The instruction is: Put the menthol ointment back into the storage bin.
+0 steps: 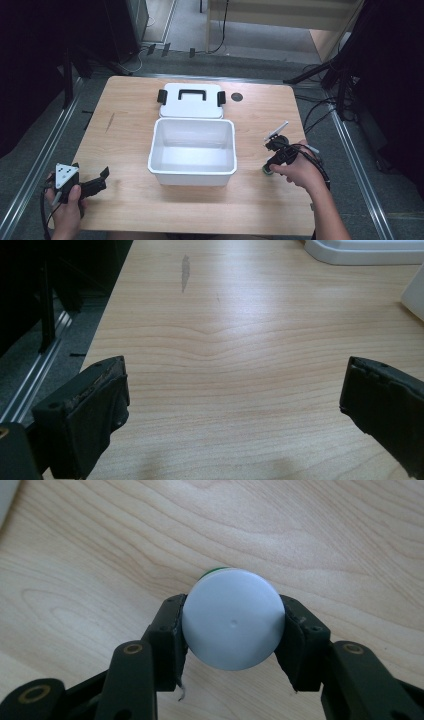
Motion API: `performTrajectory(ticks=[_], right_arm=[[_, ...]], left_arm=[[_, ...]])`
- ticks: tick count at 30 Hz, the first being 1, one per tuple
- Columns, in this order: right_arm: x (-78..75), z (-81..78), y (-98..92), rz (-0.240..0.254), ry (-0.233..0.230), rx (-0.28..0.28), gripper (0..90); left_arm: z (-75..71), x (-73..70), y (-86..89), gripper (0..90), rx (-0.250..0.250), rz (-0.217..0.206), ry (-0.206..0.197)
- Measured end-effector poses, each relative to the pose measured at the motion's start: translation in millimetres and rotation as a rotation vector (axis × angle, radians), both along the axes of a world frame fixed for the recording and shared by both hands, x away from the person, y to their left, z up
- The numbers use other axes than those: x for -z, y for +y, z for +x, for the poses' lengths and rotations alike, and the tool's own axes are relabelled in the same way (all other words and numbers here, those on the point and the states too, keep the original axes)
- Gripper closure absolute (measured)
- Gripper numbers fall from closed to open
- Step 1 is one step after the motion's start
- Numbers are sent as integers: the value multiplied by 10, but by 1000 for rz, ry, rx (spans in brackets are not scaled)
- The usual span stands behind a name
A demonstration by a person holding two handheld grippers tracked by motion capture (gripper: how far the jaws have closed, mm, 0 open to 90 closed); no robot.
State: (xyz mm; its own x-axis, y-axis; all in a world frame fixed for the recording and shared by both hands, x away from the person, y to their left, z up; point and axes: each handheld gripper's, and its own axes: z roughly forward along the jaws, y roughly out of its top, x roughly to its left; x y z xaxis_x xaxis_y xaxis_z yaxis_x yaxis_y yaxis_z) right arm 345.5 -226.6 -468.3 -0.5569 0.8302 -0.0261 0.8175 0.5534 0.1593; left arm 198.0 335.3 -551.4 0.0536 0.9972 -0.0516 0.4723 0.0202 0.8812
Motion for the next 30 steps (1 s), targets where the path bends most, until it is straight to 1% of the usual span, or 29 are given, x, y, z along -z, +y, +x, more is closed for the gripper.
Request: performTrajectory(ticks=[3,4,5,6,7,8,10,11,12,13,14,16,17,18,20,21,22,24,25,26,30], right_arm=[[-77,-12,22,6,3,-52,516],[-107,-16,32,2,3,-64,515],[-107,-16,32,2,3,-64,515],[-179,-25,62,-6,-2,-79,515],[-209,-25,69,-11,-3,-87,515],[-239,-22,78,-5,-11,-98,516],[-314,-23,105,3,-16,-107,515],[-314,-23,105,3,-16,-107,515],[-398,-22,149,7,-21,-118,516],[-398,-22,149,7,-21,-118,516],[-477,-23,195,4,-27,-129,515],[-544,-24,240,9,-34,-141,516],[-544,-24,240,9,-34,-141,516],[-623,-27,295,13,-33,-144,515],[-693,-19,340,20,-38,-151,516],[-693,-19,340,20,-38,-151,516],[-757,-11,383,26,-40,-154,515],[-816,1,422,21,-40,-162,516],[-816,1,422,21,-40,-162,516],[-876,14,458,19,-46,-173,516],[-1014,25,535,27,-55,-178,516]], left_arm=[[1,1,-4,1,-2,0,-1],[-1,1,-5,1,-1,1,-1],[-1,1,-5,1,-1,1,-1],[0,1,-5,1,-2,2,-1],[0,1,-6,1,-2,2,-1],[0,1,-4,1,-2,5,-2],[0,1,-4,1,-2,5,-2],[0,1,-4,1,-2,5,-2],[-1,1,-4,1,-2,4,-2],[-1,0,-3,1,-2,3,-3],[-1,0,-1,1,-1,4,-3],[-1,0,-1,1,-1,4,-4],[-1,0,-1,1,-1,4,-4],[-2,0,-2,1,-1,4,-1],[-1,1,-5,1,-2,3,-3],[-2,1,-5,1,-1,4,-4],[-2,1,-5,1,-1,4,-3],[-3,1,-3,1,0,3,-3],[-3,1,-3,1,0,3,-3],[-3,1,-3,1,-1,1,-4],[-1,2,-4,1,0,0,-6]])
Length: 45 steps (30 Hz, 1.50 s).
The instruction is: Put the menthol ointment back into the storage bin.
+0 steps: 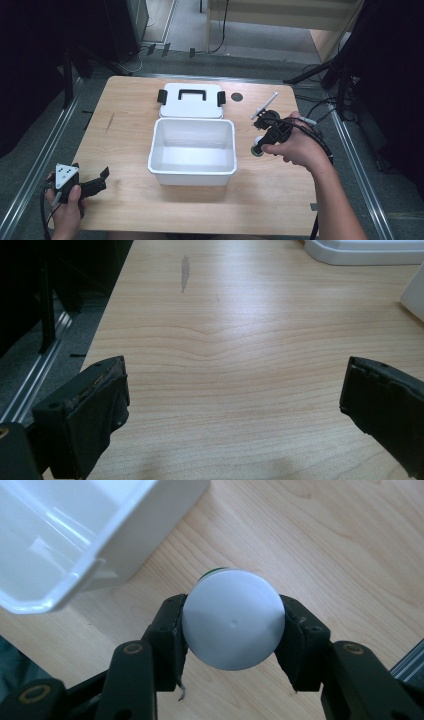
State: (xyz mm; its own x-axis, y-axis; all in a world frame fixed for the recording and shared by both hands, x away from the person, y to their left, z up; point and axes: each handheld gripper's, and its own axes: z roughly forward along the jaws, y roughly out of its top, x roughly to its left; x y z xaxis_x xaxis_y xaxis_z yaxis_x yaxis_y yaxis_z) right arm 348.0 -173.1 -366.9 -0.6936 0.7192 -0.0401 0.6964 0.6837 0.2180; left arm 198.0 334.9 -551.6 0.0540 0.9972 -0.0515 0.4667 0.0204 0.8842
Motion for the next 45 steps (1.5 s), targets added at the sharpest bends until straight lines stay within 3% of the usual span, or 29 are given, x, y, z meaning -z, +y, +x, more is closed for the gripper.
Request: performTrajectory(ticks=[10,25,37,45], right_arm=[[-262,-4,214,16,-6,-37,516],[-397,-50,536,42,-7,-103,516],[-381,-87,784,33,-5,-159,516],[-283,-101,924,20,-2,-244,516]], left_arm=[[-2,-3,1,1,1,1,3],[0,-1,-1,1,2,2,2],[-1,-1,-1,1,3,0,1],[-1,-1,-1,1,2,0,1]])
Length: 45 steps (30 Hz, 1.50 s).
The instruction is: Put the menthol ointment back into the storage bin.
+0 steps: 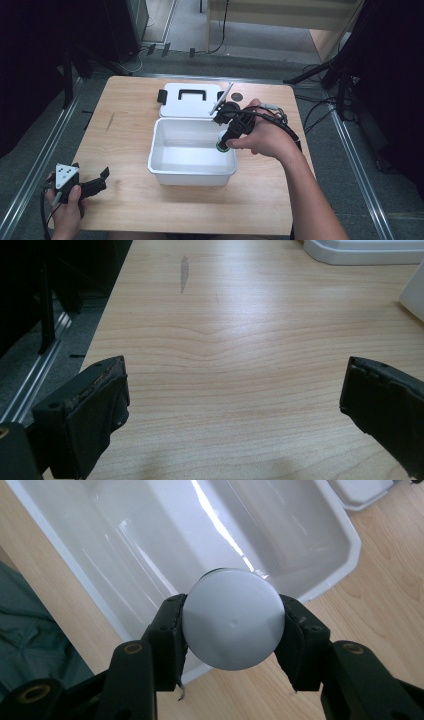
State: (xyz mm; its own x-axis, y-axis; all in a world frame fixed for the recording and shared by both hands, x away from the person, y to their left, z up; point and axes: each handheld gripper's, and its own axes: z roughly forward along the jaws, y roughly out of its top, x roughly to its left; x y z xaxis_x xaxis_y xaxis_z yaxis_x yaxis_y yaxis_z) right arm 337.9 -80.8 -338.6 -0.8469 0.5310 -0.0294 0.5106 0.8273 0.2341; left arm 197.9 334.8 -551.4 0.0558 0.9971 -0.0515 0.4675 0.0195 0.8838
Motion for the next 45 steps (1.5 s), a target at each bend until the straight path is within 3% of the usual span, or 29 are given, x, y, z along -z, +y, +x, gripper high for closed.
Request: performTrajectory(ticks=[12,28,45], right_arm=[[299,8,44,-17,1,-101,515],[578,36,38,-45,24,-132,515],[830,50,162,-94,49,-181,515]], left_arm=[[0,0,0,1,1,0,0],[-1,1,0,2,0,0,0],[-3,0,5,1,2,-2,2]])
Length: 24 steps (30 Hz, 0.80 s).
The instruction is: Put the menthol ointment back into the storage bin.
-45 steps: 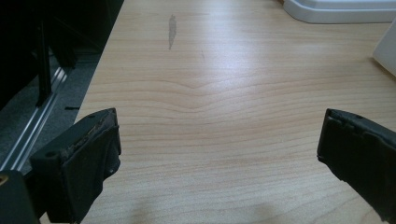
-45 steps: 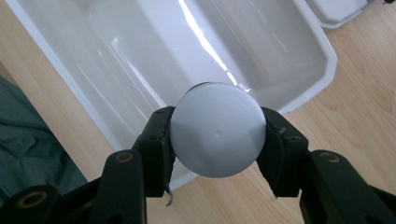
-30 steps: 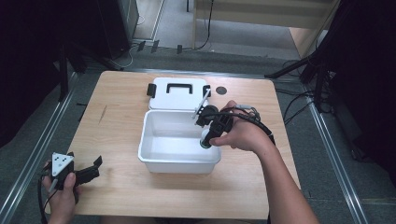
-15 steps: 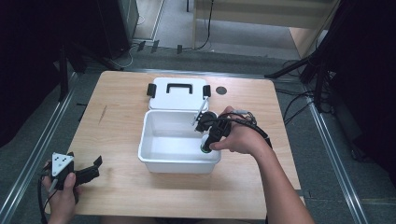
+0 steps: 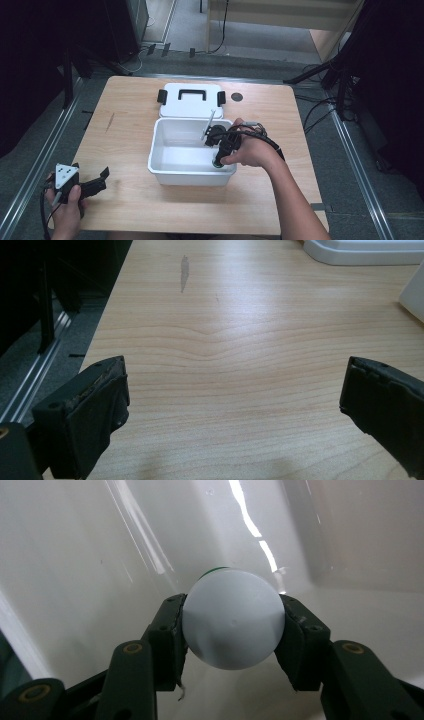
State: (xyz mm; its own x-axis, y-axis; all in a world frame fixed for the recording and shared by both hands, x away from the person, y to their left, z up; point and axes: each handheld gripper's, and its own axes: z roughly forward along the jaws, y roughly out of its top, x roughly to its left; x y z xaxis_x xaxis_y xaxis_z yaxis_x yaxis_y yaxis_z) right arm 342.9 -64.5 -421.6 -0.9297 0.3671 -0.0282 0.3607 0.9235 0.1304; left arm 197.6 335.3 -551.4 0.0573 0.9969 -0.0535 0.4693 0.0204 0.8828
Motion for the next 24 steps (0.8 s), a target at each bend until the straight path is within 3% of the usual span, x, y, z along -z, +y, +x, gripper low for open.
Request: performTrajectory(ticks=[24], right_arm=[[197,12,195,-44,29,-37,515]], left_arm=[[0,0,1,1,1,0,0]])
